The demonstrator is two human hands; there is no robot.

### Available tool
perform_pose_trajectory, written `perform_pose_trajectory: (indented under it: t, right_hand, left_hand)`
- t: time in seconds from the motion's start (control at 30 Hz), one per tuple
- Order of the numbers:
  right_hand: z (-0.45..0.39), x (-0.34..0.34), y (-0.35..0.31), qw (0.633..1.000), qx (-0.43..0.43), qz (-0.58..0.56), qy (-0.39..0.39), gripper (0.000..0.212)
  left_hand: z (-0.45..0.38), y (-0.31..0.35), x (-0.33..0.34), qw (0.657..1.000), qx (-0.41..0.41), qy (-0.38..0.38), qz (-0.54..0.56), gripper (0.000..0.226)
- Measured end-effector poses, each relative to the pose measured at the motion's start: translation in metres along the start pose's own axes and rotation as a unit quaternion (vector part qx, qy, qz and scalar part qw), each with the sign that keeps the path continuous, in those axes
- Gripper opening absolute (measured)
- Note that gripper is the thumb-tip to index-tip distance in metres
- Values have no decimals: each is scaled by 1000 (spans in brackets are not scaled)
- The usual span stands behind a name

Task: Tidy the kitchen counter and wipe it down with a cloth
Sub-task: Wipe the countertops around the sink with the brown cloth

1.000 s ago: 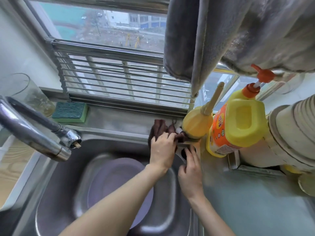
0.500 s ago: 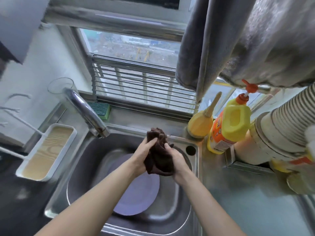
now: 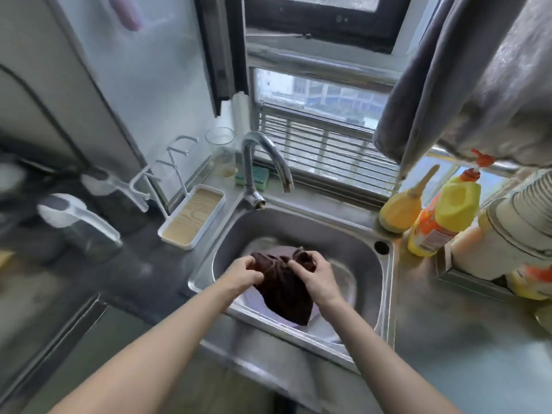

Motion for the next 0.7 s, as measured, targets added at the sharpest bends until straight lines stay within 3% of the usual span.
perform_pose_trajectory:
  t: [0.1,0.17,0.23,0.33,0.4,0.5,0.63,0.7]
  right_hand:
    - [38,43,-11,999,1,-15,-44,16]
    - [62,72,-19,997,10,-35,-73,18]
    - [86,101,-26,993,29,-53,-99,23]
    - [119,149,-38,985,45,-61,-155,31]
    - [141,182,-41,976,63,-57,-198,33]
    - [172,236,-35,950,100,-33,-294,47]
    - [202,297,-29,904,111,47,-410,79]
    - [214,320,-24,865,103,135,-473,71]
  left_hand:
    - [36,-33,-48,994,-69,50,63,12]
    - [59,-59,-78,988,-90,72,104,28]
    - [78,-82,-110,985,-68,109,113,31]
    - [104,-117,-159,970,-46,179,157,15]
    - [118,-143,-189,957,-58,223,178,25]
    - [136,-175,-229,940,-63,277,189,45]
    - [154,-221,-274,911,-103,339,212,40]
    - [160,-243,-296,895,-124,371,217,37]
Point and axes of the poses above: each hand's wrist, its own z-axis away from the middle knuckle, its own x-axis out of the palm, y = z × x, the point moved 9 cm from there along -z, towards the middle knuckle, and after that the axes turned 8 degrees about y, right-handed, at the moved point
